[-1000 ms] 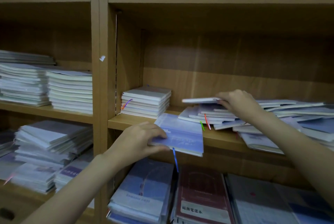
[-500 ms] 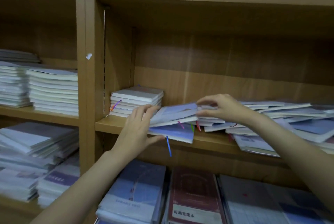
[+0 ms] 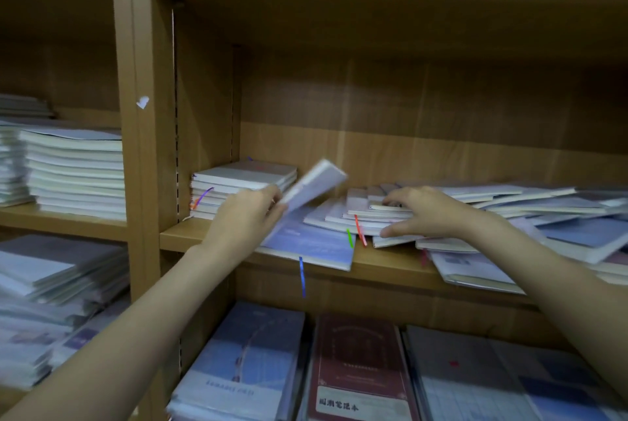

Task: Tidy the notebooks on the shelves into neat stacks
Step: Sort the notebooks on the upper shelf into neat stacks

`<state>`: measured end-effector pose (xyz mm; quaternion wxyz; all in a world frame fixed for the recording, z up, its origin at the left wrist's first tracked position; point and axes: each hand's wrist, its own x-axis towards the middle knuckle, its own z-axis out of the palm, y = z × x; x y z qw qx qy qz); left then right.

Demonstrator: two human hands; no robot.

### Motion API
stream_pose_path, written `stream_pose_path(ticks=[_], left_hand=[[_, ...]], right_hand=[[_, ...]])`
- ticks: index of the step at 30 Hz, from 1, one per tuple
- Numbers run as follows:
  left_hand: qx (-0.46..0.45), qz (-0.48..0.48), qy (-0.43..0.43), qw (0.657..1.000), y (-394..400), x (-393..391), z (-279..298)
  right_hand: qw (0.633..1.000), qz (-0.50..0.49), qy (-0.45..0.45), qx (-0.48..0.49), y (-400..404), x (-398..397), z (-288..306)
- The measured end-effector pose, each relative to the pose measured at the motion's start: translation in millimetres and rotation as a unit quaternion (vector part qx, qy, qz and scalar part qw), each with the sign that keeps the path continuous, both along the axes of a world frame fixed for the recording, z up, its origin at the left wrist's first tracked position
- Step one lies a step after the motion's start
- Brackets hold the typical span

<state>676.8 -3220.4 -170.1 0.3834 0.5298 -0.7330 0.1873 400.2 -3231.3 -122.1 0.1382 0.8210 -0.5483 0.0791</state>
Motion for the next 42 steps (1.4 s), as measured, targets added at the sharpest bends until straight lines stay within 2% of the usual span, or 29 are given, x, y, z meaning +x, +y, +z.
stream_pose_path(ticks=[4, 7, 13, 17, 22, 24, 27, 30, 33, 36, 39, 40, 42], left_hand=[[0.028, 0.004, 0.083, 0.996, -4.3, 4.1, 3.4], [0.056, -0.005, 0.127, 0.99, -2.8, 9.6, 3.9], [0.022, -0.006, 0.077, 0.997, -4.2, 7.6, 3.6], [0.007, -0.019, 0.035, 0.999, -7.8, 9.2, 2.3], [-0.002, -0.008, 0.022, 1.0, -11.5, 8.1, 1.6], [0.006, -0.012, 0.05, 0.999, -13.6, 11.4, 3.6], [0.022, -0.014, 0.086, 0.996, -14.8, 16.2, 5.0], [0.009, -0.007, 0.054, 0.998, -13.7, 14.9, 2.9], [0.014, -0.066, -0.014, 0.998, -5.9, 12.9, -1.0], [0.115, -0.164, -0.023, 0.98, 11.6, 19.2, -9.4], [0.21, -0.152, -0.017, 0.966, 19.9, 34.1, -22.6], [0.21, -0.148, 0.008, 0.966, 18.4, 35.9, -27.1], [0.18, -0.152, 0.122, 0.964, 12.6, 34.0, -31.9]], right_hand=[[0.997, -0.053, 0.062, -0.005, -7.0, 17.0, -7.2], [0.995, -0.069, 0.073, -0.003, -14.5, 26.6, -9.2], [0.99, -0.093, 0.099, 0.032, -23.5, 46.8, -4.1], [0.98, -0.075, 0.173, -0.058, -26.9, 62.1, -12.5], [0.968, -0.051, 0.167, -0.182, -33.6, 61.2, -35.2], [0.971, -0.042, 0.135, -0.193, -32.2, 51.2, -29.7], [0.977, -0.07, -0.004, -0.202, -24.3, 34.6, -5.2], [0.957, -0.1, -0.161, -0.22, -25.7, 20.7, 23.9], [0.943, -0.102, -0.226, -0.22, -27.1, 13.4, 36.0], [0.953, -0.092, -0.191, -0.217, -22.2, 16.3, 32.1], [0.969, -0.08, -0.109, -0.206, -13.2, 29.7, 26.5], [0.973, -0.068, -0.074, -0.209, -8.2, 36.4, 24.5], [0.975, -0.036, -0.004, -0.218, 2.1, 49.5, 17.4]])
